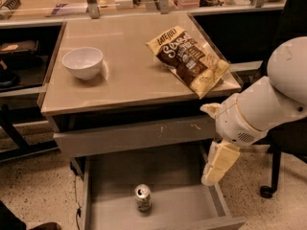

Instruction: Pick 7up can from middle drawer and place on counter

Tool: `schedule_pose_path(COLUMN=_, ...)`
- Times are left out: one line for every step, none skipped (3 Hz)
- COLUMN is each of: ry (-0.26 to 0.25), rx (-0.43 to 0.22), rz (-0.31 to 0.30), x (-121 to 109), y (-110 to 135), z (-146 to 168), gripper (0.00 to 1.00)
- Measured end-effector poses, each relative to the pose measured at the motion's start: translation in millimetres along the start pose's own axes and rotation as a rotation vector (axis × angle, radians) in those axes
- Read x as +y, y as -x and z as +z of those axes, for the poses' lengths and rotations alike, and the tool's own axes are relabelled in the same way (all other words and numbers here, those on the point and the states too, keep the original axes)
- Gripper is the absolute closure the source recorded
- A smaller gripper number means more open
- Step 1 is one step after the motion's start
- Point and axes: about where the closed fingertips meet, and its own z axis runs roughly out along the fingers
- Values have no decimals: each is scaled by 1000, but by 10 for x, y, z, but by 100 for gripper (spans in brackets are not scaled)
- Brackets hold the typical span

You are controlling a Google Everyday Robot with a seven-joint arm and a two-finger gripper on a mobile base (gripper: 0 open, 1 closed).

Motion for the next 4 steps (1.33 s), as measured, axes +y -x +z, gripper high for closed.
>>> schedule_pose_path(ry=17, rx=-21, rz=9, x=72, y=-47, z=241, gripper=0)
schedule_pose_path(ry=53, rx=-93, rz=0, x=147, y=-109, z=835, gripper=0)
schedule_pose_path(ry=45, rx=-179, rz=-2, x=75, y=-186, z=1352, gripper=0)
schedule_pose_path(ry=67, rx=-239, rz=2, x=38, y=-267, z=1849, gripper=0)
